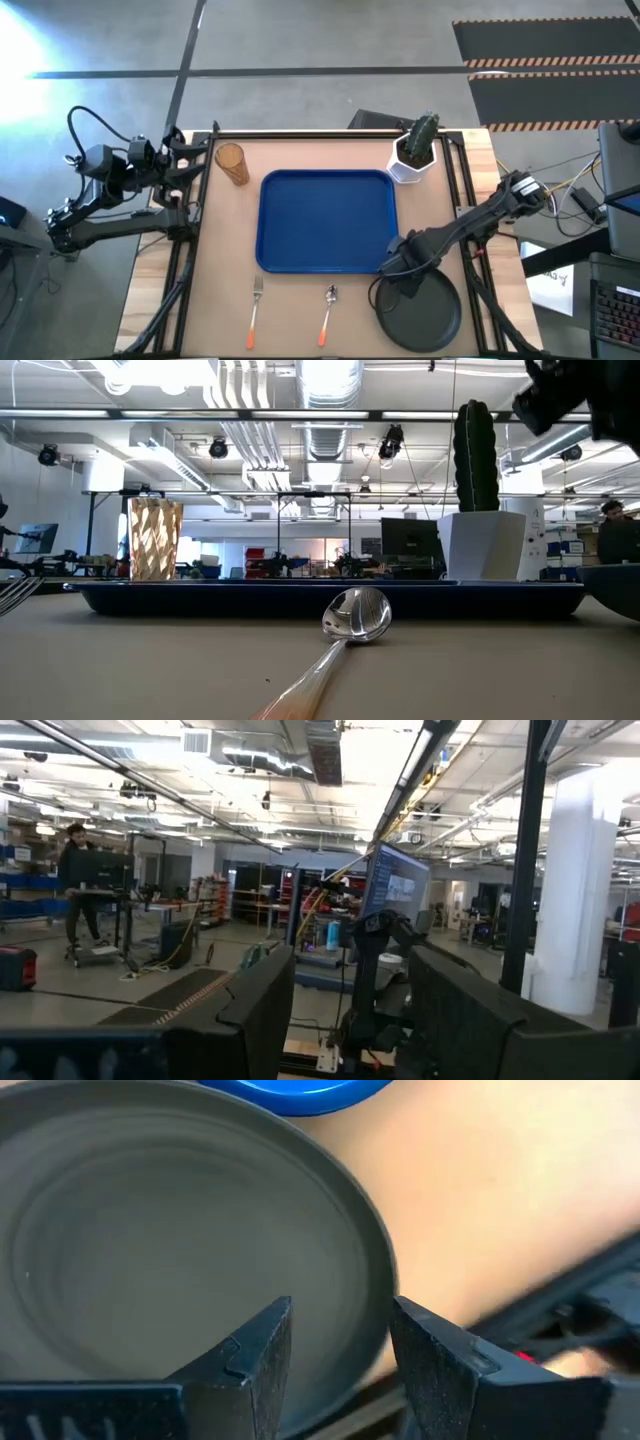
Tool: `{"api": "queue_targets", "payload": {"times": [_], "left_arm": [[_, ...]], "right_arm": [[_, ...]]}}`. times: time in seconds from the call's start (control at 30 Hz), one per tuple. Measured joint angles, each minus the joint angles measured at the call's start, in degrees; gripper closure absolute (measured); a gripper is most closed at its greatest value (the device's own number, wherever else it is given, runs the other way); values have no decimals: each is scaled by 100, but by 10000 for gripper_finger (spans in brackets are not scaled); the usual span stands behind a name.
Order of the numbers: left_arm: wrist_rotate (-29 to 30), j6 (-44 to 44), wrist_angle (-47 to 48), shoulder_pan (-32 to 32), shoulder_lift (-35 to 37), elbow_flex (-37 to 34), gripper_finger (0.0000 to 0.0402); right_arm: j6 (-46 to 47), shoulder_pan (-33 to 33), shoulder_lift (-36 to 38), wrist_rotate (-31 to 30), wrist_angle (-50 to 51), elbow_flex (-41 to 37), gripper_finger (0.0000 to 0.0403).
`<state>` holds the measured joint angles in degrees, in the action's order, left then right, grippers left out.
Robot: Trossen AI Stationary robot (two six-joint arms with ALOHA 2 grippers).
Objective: Pick and place plate/cup/fork/spoon on tray
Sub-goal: Put the black plate on the blue tray
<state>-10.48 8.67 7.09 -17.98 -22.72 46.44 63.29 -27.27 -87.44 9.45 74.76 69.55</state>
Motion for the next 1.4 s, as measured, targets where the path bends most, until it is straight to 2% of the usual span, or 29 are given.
{"api": "queue_targets", "payload": {"times": [0.33, 0.43, 0.63, 0.8, 1.0, 1.4], "left_arm": [[-2, 2, -6, 0, 7, 0, 220], [-2, 2, -7, 1, 7, 0, 220], [-2, 0, -14, 1, -6, 0, 220], [-1, 0, -13, 0, -21, 0, 220], [0, 2, -10, 1, -24, 0, 220], [0, 9, -11, -1, -24, 0, 220]], "right_arm": [[848, 0, 1430, 9, -1742, -2063, 243], [1021, 2, 1849, 4, -2146, -2455, 243], [819, 2, 2325, 1, -2152, -2882, 246], [774, 2, 2482, 10, -2245, -3111, 253], [813, 2, 2473, 107, -3075, -3415, 254], [629, 2, 2284, 119, -3238, -3763, 255]]}}
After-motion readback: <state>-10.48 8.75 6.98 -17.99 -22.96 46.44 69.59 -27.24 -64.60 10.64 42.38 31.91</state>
